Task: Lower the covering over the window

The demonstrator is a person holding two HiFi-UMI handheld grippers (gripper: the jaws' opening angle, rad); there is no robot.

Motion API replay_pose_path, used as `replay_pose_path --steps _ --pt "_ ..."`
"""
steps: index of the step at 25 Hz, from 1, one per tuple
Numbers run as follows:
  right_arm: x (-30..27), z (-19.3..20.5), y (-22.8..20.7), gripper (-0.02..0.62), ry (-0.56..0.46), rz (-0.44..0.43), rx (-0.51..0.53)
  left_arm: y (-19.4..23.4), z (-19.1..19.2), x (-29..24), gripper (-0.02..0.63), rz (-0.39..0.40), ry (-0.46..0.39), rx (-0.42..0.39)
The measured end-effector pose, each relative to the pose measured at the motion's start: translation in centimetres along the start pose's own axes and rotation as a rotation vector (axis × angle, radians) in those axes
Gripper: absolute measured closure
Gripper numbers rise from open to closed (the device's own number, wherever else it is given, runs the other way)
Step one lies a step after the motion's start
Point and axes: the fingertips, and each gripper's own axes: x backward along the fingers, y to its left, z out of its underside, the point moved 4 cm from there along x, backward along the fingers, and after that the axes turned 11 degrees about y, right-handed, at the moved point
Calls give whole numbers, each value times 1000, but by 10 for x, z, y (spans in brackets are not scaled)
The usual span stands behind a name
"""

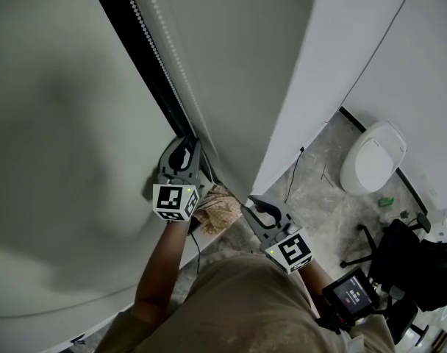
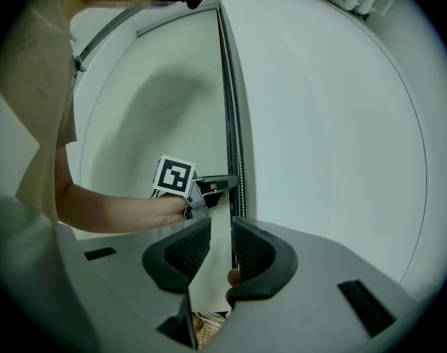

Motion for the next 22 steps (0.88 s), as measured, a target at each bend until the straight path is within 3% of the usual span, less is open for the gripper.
replay_pose_path --steps 3,8,10,12,22 --pt "1 5 -1 499 2 3 -2 -7 1 -5 520 29 -11 -15" --pt "1 9 -2 499 12 7 0 5 11 -15 522 -14 35 24" --pt "1 10 -2 499 13 6 1 9 14 -13 570 -27 33 31" --pt "1 12 -2 499 11 4 2 9 15 -9 575 -25 32 28" --pt "4 0 28 499 -28 -82 64 -11 30 53 578 -31 5 65"
